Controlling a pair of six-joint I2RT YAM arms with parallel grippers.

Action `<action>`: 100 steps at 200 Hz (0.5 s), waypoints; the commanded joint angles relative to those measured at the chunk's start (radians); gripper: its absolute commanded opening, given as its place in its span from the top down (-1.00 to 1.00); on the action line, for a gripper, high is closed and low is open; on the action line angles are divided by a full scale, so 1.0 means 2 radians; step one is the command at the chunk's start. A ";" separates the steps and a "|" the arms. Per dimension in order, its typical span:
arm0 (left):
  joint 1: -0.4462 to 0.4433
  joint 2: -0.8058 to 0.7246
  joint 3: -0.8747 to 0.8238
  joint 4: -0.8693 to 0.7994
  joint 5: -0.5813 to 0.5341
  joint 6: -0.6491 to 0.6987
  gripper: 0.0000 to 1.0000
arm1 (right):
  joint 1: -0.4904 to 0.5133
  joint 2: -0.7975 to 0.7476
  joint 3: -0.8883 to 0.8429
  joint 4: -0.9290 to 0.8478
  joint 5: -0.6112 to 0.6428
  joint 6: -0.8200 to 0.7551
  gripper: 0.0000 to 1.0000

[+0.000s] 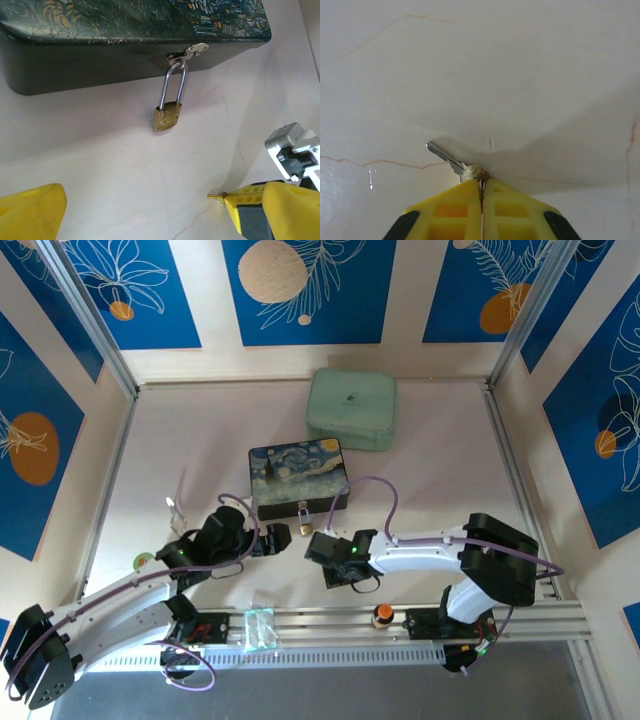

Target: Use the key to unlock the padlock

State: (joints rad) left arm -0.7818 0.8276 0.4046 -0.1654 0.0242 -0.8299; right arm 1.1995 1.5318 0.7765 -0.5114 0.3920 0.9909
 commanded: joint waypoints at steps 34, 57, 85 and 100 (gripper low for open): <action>-0.004 0.017 -0.009 0.029 0.003 -0.005 -0.99 | -0.020 -0.001 -0.040 0.072 -0.042 -0.036 1.00; -0.008 0.028 -0.022 0.097 0.034 -0.006 -1.00 | -0.039 -0.045 -0.069 0.113 -0.068 -0.047 1.00; -0.040 0.049 -0.035 0.198 0.044 0.007 -0.93 | -0.063 -0.098 -0.091 0.162 -0.109 -0.045 1.00; -0.060 0.063 -0.024 0.199 0.022 0.018 -0.89 | -0.074 -0.117 -0.092 0.169 -0.120 -0.043 1.00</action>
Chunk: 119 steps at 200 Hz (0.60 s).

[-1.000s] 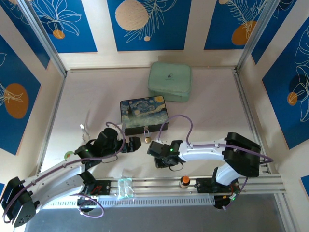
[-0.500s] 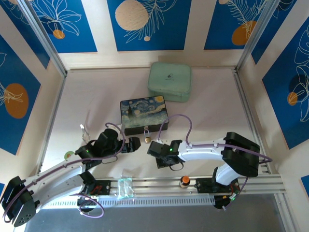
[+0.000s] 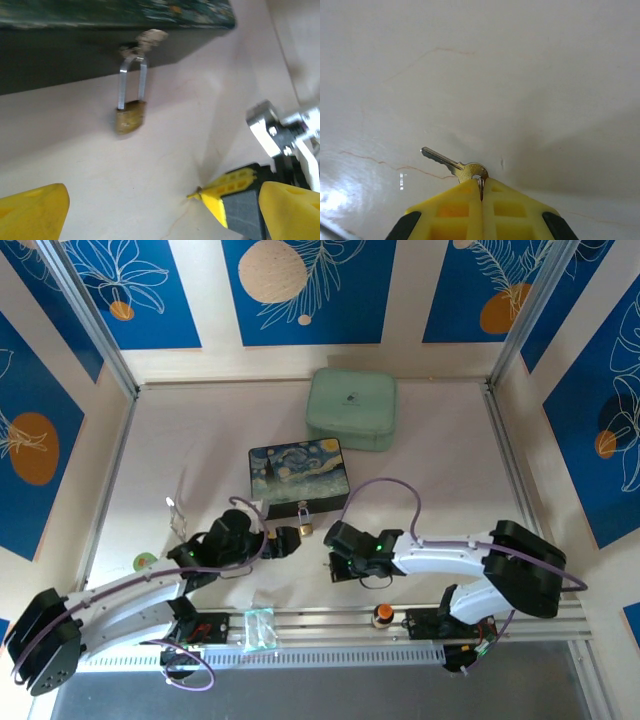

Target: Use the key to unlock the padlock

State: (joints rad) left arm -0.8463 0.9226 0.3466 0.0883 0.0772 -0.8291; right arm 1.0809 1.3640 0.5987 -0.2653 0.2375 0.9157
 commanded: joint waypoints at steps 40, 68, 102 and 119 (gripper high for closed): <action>-0.076 0.042 0.001 0.138 -0.073 -0.036 -0.84 | -0.031 -0.087 -0.014 0.067 -0.049 0.019 1.00; -0.128 0.048 0.013 0.151 -0.142 -0.060 -0.65 | -0.032 -0.124 -0.016 0.075 -0.045 0.039 1.00; -0.142 0.048 0.016 0.155 -0.179 -0.080 -0.38 | -0.028 -0.152 -0.017 0.076 -0.040 0.044 1.00; -0.142 0.051 0.017 0.155 -0.179 -0.084 -0.18 | -0.024 -0.157 -0.017 0.077 -0.040 0.045 1.00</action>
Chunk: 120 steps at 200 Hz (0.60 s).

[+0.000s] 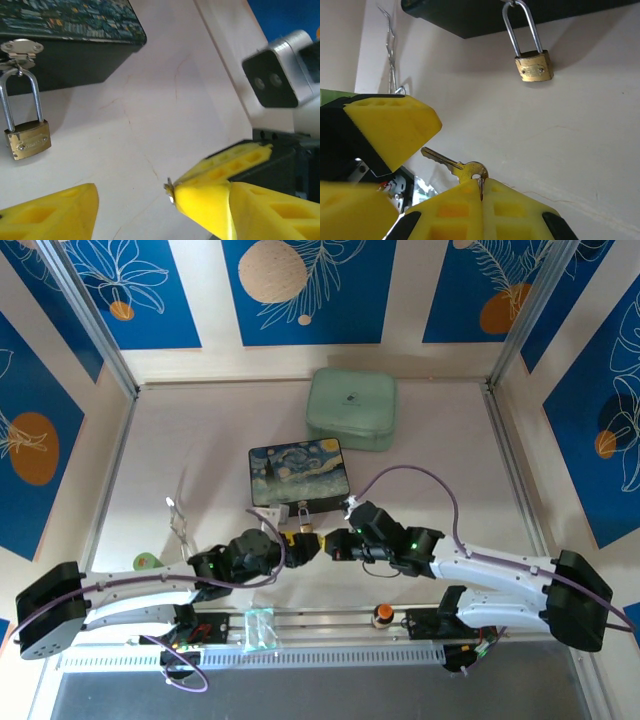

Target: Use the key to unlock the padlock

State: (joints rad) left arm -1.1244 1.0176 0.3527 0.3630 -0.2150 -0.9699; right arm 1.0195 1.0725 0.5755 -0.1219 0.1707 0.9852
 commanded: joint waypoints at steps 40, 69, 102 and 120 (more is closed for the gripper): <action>-0.004 0.020 0.015 0.033 -0.023 -0.027 0.16 | 0.018 -0.011 -0.015 0.027 -0.003 0.021 1.00; -0.004 0.027 0.022 0.029 -0.016 -0.026 0.36 | 0.019 -0.009 -0.012 0.028 0.000 0.018 1.00; -0.005 0.029 0.024 0.024 -0.015 -0.027 0.49 | 0.017 -0.009 -0.012 0.032 0.000 0.018 1.00; -0.005 0.032 0.025 0.025 -0.012 -0.029 0.60 | 0.017 -0.007 -0.012 0.034 0.001 0.018 1.00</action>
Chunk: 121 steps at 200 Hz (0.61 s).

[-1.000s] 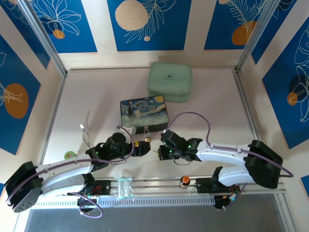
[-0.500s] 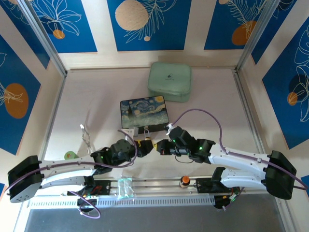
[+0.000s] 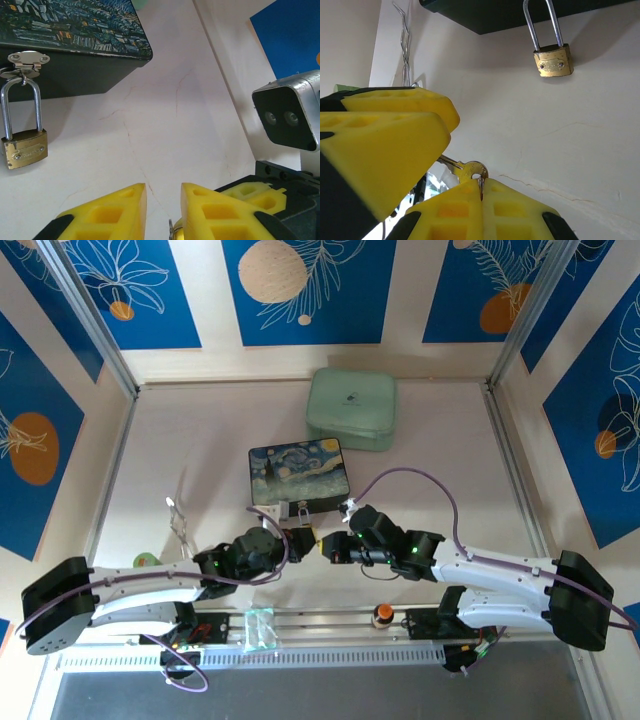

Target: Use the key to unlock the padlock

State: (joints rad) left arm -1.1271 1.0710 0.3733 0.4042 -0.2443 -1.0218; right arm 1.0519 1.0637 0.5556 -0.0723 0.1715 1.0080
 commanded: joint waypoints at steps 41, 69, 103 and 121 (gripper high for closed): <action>-0.004 0.010 0.016 -0.004 0.004 -0.010 0.87 | -0.003 0.000 -0.002 0.015 -0.005 0.008 1.00; -0.004 0.005 0.017 -0.013 0.001 -0.011 1.00 | -0.004 0.000 -0.001 0.021 -0.012 0.001 1.00; 0.000 -0.015 0.021 -0.025 0.011 0.027 1.00 | -0.026 -0.024 0.000 0.014 -0.045 -0.040 -0.22; 0.013 -0.033 0.041 -0.067 0.042 0.084 1.00 | -0.052 -0.071 -0.012 0.001 -0.053 -0.068 -0.99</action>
State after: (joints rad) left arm -1.1244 1.0527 0.3901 0.3710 -0.2310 -0.9997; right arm 1.0004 1.0344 0.5488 -0.0818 0.1284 0.9649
